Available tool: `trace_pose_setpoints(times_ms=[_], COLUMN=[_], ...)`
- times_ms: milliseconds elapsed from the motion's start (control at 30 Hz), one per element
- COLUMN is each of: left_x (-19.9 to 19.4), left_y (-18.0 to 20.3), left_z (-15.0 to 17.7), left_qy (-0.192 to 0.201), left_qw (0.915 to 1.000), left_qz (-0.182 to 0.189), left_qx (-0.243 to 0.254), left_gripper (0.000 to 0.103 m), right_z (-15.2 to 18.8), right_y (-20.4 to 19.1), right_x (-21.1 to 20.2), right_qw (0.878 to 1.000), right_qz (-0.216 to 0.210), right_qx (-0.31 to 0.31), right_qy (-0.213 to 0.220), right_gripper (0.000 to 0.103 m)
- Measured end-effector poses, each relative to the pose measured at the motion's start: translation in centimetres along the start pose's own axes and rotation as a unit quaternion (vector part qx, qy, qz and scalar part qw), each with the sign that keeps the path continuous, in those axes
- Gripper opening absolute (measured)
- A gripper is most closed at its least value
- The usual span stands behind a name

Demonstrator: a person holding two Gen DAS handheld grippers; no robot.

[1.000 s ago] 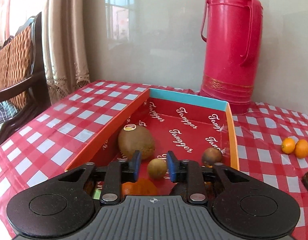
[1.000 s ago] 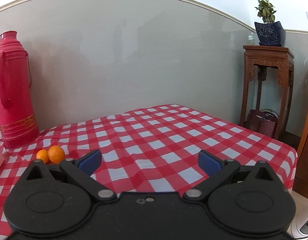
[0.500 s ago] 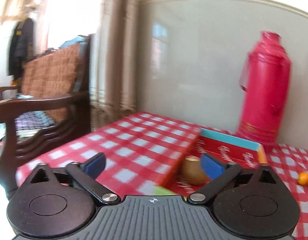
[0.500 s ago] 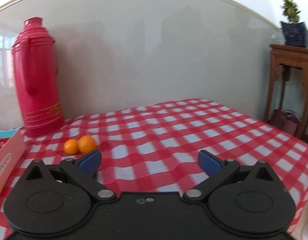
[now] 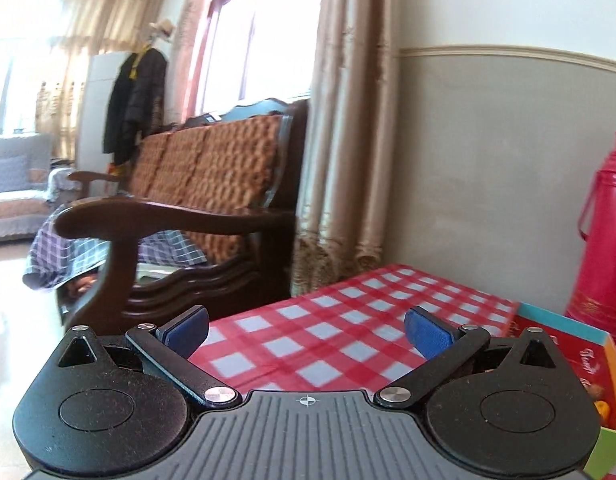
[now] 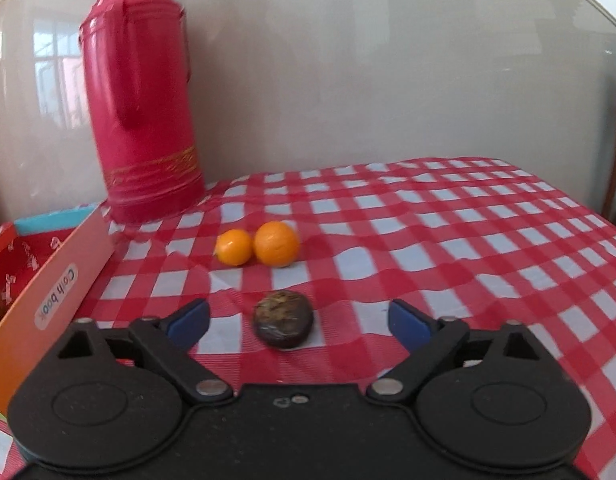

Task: Organize fruits
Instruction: 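Grasp the second dark mottled fruit with the right gripper, then carry the dark fruit with the right gripper into the box and release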

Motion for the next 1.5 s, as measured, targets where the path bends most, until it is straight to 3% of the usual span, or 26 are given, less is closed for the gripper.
trace_pose_setpoints(times_ms=[133, 200, 233, 400, 633, 1067, 1300, 1500], left_x=[0.3, 0.5, 0.6, 0.8, 1.0, 1.0, 0.9, 0.8], left_y=[-1.9, -2.5, -2.8, -3.9, -5.4, -6.9, -7.5, -7.9], left_z=[0.1, 0.1, 0.2, 0.2, 0.3, 0.5, 0.5, 0.6], left_qy=[-0.002, -0.002, -0.003, -0.004, -0.012, -0.016, -0.014, -0.014], left_qw=[0.9998, 0.9997, 0.9996, 0.9995, 0.9986, 0.9977, 0.9974, 0.9971], left_qz=[-0.014, -0.019, -0.021, -0.029, -0.044, -0.057, -0.062, -0.067], left_qx=[-0.013, -0.017, -0.017, -0.014, -0.029, -0.033, -0.033, -0.033], left_gripper=[0.103, 0.103, 0.103, 0.103, 0.103, 0.103, 0.103, 0.103], right_z=[-0.1, 0.0, 0.1, 0.3, 0.3, 0.5, 0.1, 0.6], right_y=[-0.4, -0.4, -0.5, -1.5, -1.6, -4.3, -6.3, -9.5], right_x=[1.4, 2.0, 2.3, 2.4, 2.1, -0.6, -4.1, -6.6], right_qw=[0.999, 0.999, 0.998, 0.999, 0.999, 0.998, 0.987, 0.964], right_qz=[-0.011, -0.019, -0.025, -0.006, -0.011, -0.049, -0.129, -0.221], right_qx=[0.011, 0.021, 0.023, -0.004, -0.01, -0.047, -0.063, -0.109], right_qy=[-0.029, -0.046, -0.054, -0.047, -0.042, 0.009, 0.073, 0.098], right_gripper=[0.072, 0.049, 0.043, 0.034, 0.033, 0.033, 0.033, 0.033])
Point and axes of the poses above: each gripper's, at about its wrist camera, not at the fingertips, and x roughly the way its jaws point, y to its right, z to its underside, the point moved 2 cm from there along x, roughly the way its jaws point, and after that the axes turned 9 degrees about z, right-handed, at the moved point
